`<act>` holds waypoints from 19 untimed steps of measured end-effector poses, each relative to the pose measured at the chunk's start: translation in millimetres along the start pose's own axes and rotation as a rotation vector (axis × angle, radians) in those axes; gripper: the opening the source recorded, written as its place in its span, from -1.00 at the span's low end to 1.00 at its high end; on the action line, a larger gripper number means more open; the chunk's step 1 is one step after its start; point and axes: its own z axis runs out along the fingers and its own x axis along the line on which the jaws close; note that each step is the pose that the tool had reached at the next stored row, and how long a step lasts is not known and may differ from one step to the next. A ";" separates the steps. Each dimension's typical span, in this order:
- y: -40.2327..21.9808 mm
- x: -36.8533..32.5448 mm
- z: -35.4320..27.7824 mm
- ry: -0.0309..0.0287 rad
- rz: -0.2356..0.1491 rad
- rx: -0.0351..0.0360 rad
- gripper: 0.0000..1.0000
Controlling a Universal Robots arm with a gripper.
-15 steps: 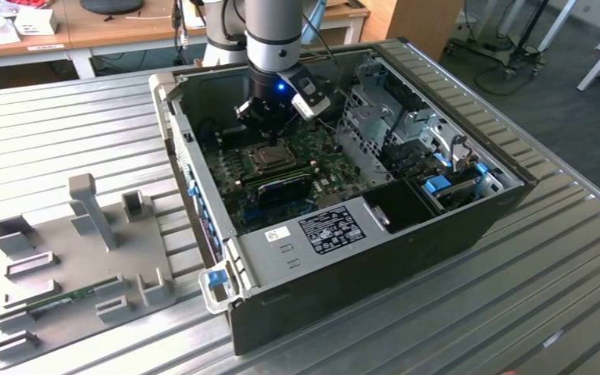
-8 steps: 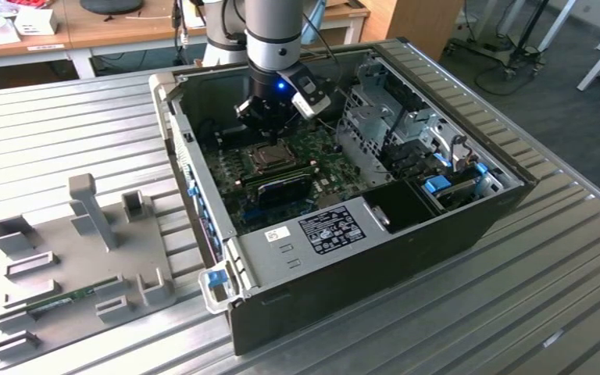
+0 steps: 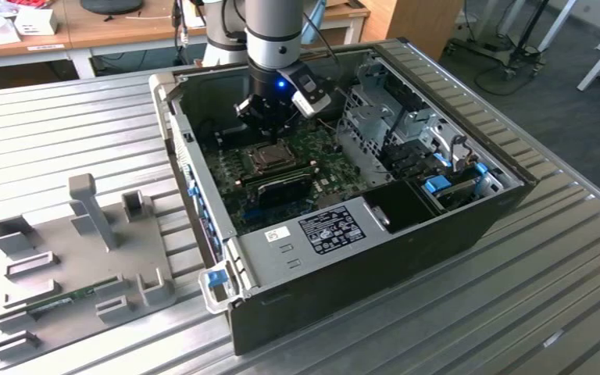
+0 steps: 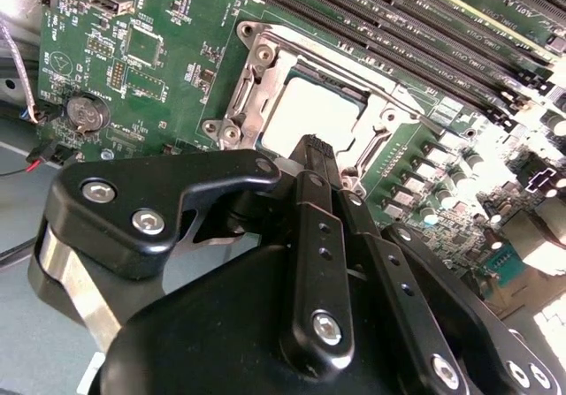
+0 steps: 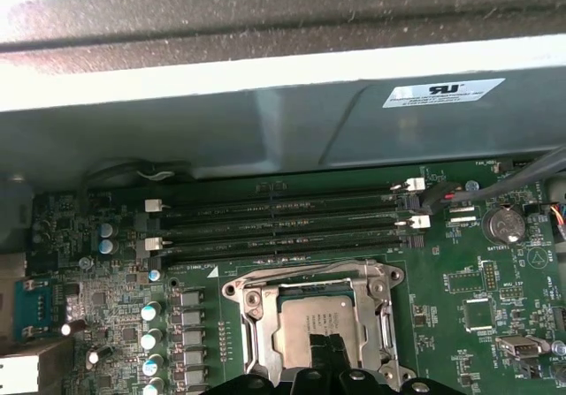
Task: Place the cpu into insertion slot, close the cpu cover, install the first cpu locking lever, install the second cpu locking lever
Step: 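Install the second cpu locking lever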
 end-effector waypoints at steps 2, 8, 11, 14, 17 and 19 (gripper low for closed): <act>0.0 0.0 0.0 0.0000 0.000 0.0000 -0.80; 0.0 -0.1 -0.2 0.0152 0.001 0.0013 -0.80; 0.0 -0.1 -0.1 0.0152 0.001 0.0010 -0.80; 0.0 -0.2 -0.3 0.0151 0.001 0.0008 -0.80; 0.1 -0.2 -1.0 0.0151 0.001 0.0007 -0.80; 0.1 -0.2 -1.6 0.0153 0.001 0.0011 -0.80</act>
